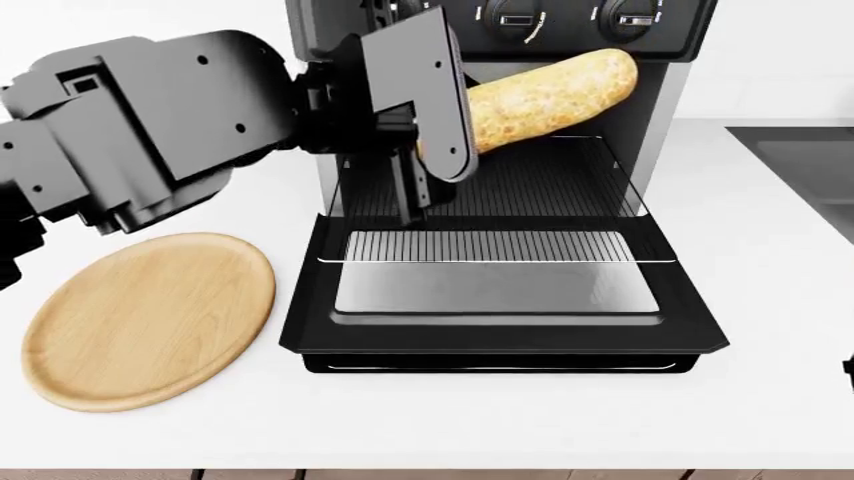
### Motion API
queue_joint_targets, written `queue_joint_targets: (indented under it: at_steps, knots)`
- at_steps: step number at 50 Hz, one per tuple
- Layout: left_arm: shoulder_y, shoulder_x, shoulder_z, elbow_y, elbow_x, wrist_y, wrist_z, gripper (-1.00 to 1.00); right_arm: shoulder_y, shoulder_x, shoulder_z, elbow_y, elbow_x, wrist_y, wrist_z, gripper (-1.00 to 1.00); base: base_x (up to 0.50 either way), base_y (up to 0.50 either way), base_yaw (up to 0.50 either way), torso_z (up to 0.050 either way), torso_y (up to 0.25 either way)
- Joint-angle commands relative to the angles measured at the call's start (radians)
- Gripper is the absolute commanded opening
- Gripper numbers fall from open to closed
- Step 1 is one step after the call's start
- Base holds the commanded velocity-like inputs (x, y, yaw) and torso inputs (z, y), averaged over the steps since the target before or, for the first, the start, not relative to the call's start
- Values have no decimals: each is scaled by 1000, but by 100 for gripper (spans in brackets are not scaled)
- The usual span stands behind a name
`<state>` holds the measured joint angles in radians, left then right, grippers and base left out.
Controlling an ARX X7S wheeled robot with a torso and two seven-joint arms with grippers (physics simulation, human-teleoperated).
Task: Place the baguette on the rack of the toaster oven.
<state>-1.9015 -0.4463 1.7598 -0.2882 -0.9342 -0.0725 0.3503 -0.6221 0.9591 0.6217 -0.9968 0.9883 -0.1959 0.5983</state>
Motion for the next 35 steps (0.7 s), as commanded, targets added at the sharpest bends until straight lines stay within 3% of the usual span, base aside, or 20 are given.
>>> queue_joint_targets:
  at_steps: [1,35]
  knots:
    - [10,14,-18,-29,-60,-27,25,-100,34,2,-40,9,-14,6,9,100,0,0,0,0,0]
    - [44,27,-11,-37,-32,-29,22,-100,19,-30,-22,13,-12,10,-21,100,0,0,0,0,0]
